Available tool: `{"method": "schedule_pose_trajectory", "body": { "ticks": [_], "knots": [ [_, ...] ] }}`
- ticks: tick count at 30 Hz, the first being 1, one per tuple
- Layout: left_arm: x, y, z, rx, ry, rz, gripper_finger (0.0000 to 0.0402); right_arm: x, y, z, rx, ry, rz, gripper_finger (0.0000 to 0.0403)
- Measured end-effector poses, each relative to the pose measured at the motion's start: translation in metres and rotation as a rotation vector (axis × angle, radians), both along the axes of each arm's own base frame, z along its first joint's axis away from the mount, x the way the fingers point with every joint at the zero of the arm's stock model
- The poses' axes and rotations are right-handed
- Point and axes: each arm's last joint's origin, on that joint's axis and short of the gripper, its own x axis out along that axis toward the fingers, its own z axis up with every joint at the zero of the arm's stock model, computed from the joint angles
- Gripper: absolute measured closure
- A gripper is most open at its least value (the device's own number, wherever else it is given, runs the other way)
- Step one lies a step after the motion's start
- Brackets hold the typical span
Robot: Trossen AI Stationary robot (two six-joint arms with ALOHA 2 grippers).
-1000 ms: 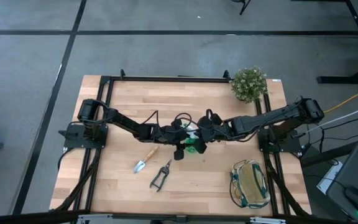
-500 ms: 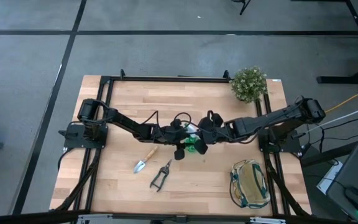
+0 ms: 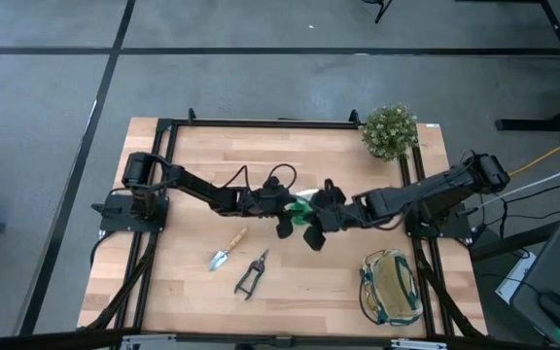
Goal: Pick & Place Garden tools in Gardening bag
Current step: Put the green spray bottle into the gardening bag
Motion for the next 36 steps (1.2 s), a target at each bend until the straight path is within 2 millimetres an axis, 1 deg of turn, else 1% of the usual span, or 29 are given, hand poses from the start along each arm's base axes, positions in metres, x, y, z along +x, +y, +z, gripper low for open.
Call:
{"method": "schedule_pose_trajectory", "body": {
  "ticks": [8,10,12,17,19,21,23,27,30,33,36],
  "knots": [
    [-0.001,-0.002,0.002,0.019,0.007,-0.03,0.0246,0.0,-0.001,0.0,-0.022,0.001,-0.016,0.0379],
    [-0.001,-0.002,0.002,0.017,0.007,-0.031,0.0244,-0.003,-0.001,0.001,-0.031,0.017,-0.007,0.0379],
    [-0.001,-0.002,0.001,0.016,0.015,-0.031,0.0242,-0.012,-0.004,0.003,-0.053,0.065,-0.008,0.0379],
    [-0.002,-0.003,0.0,0.012,0.033,-0.052,0.0244,-0.042,-0.018,0.017,-0.162,0.158,-0.103,0.0378],
    [-0.002,-0.005,0.0,0.011,0.033,-0.058,0.0246,-0.049,-0.022,0.02,-0.184,0.185,-0.11,0.0378],
    [-0.002,-0.006,0.0,0.01,0.033,-0.063,0.0245,-0.049,-0.025,0.016,-0.206,0.196,-0.091,0.0378],
    [-0.002,-0.006,0.0,0.012,0.034,-0.072,0.0242,-0.045,-0.026,0.009,-0.199,0.166,-0.031,0.0378],
    [-0.002,-0.006,0.0,0.016,0.036,-0.084,0.0242,-0.032,-0.023,-0.011,-0.092,0.001,0.159,0.0378],
    [-0.002,-0.006,0.0,0.013,0.036,-0.094,0.0245,-0.032,-0.026,-0.024,-0.085,-0.066,0.153,0.0378],
    [-0.002,-0.007,0.0,0.011,0.036,-0.1,0.0244,-0.035,-0.03,-0.033,-0.12,-0.054,0.114,0.0378],
    [-0.002,-0.008,0.0,0.01,0.036,-0.104,0.024,-0.038,-0.035,-0.042,-0.107,-0.036,0.138,0.0377]
  ]
}}
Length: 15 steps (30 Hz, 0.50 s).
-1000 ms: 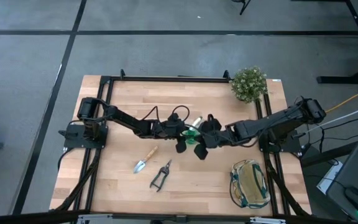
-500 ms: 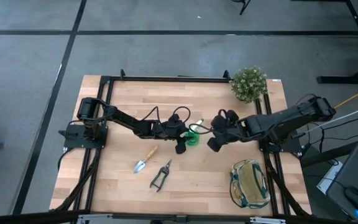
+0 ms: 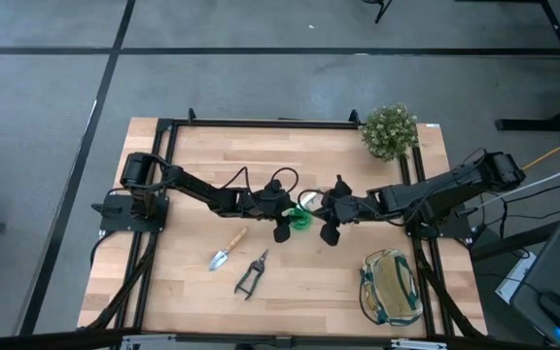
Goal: Pick & Place Garden tools in Gardening bag
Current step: Put the green spray bottle into the gardening bag
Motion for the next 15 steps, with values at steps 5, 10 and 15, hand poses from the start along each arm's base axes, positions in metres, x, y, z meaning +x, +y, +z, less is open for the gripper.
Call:
{"method": "schedule_pose_trajectory", "body": {
  "ticks": [5,10,15],
  "knots": [
    [0.0,-0.001,0.0,-0.001,0.0,-0.004,0.0244,0.0,-0.008,-0.01,0.083,-0.044,0.05,0.0367],
    [0.0,-0.001,0.0,-0.004,0.0,-0.01,0.024,0.001,-0.017,-0.012,0.112,-0.055,0.045,0.0335],
    [0.0,-0.001,0.0,-0.004,0.0,-0.01,0.0243,0.002,-0.023,-0.011,0.114,-0.064,0.025,0.0285]
  ]
}}
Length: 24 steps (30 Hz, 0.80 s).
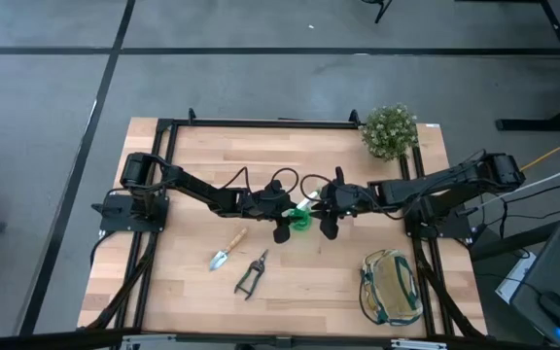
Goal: Pick & Place Garden tools in Gardening bag
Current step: Put the green spray bottle into the gardening bag
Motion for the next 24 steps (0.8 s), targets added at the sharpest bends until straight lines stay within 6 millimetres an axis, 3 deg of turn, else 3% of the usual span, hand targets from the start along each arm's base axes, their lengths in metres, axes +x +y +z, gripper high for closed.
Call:
{"method": "schedule_pose_trajectory", "body": {
  "ticks": [9,16,24],
  "knots": [
    [0.001,0.0,0.002,0.0,-0.025,0.002,0.0242,0.004,-0.006,-0.004,0.08,0.004,0.05,0.0218],
    [-0.001,0.006,0.009,-0.004,-0.025,-0.03,0.0251,-0.004,-0.004,0.007,0.304,0.013,0.21,0.022],
    [-0.01,0.011,0.034,0.029,-0.04,-0.062,0.0251,-0.039,-0.007,0.033,0.302,0.056,0.18,0.0231]
  ]
}}
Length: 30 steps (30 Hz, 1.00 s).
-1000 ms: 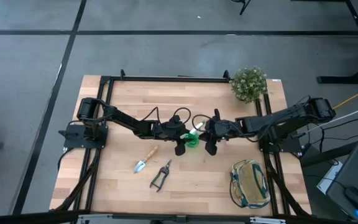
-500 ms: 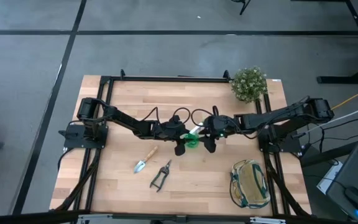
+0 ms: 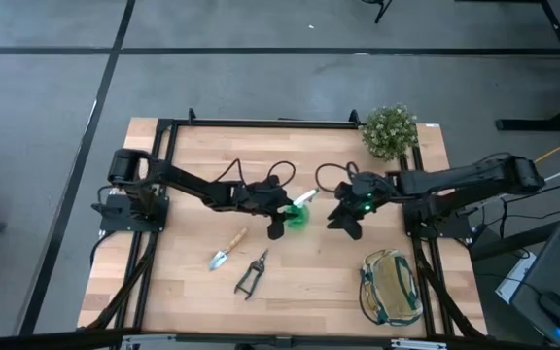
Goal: Pick & Place Garden tools in Gardening bag
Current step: Put the green spray bottle into the gardening bag
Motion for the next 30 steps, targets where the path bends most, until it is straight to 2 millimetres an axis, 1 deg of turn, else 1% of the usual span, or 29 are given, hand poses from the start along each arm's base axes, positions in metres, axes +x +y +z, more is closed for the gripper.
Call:
{"method": "schedule_pose_trajectory", "body": {
  "ticks": [4,8,12,15,18,21,25,27,30],
  "knots": [
    [-0.004,-0.001,0.017,0.007,-0.043,-0.031,0.0251,-0.017,-0.004,0.012,-0.03,-0.003,-0.037,0.0231],
    [-0.009,-0.001,0.038,0.007,-0.103,-0.032,0.0251,-0.031,-0.009,0.019,-0.041,0.008,-0.083,0.0231],
    [-0.017,0.0,0.056,0.011,-0.149,-0.023,0.0251,-0.044,-0.01,0.027,0.074,0.051,-0.113,0.0231],
    [-0.023,0.0,0.07,0.014,-0.184,-0.015,0.0251,-0.051,-0.008,0.042,0.185,0.06,-0.064,0.0231],
    [-0.03,0.001,0.081,0.022,-0.196,-0.002,0.0251,-0.054,0.001,0.063,0.296,0.061,0.032,0.0232],
    [-0.038,0.001,0.09,0.029,-0.192,0.003,0.0251,-0.061,0.014,0.086,0.384,0.099,0.133,0.0236],
    [-0.049,0.002,0.099,0.043,-0.174,0.029,0.0251,-0.076,0.035,0.113,0.429,0.191,0.202,0.0253],
    [-0.053,0.002,0.103,0.045,-0.168,0.033,0.0251,-0.083,0.046,0.121,0.436,0.225,0.231,0.0266],
    [-0.058,0.003,0.107,0.052,-0.16,0.049,0.0251,-0.089,0.062,0.123,0.441,0.276,0.276,0.0288]
  ]
}}
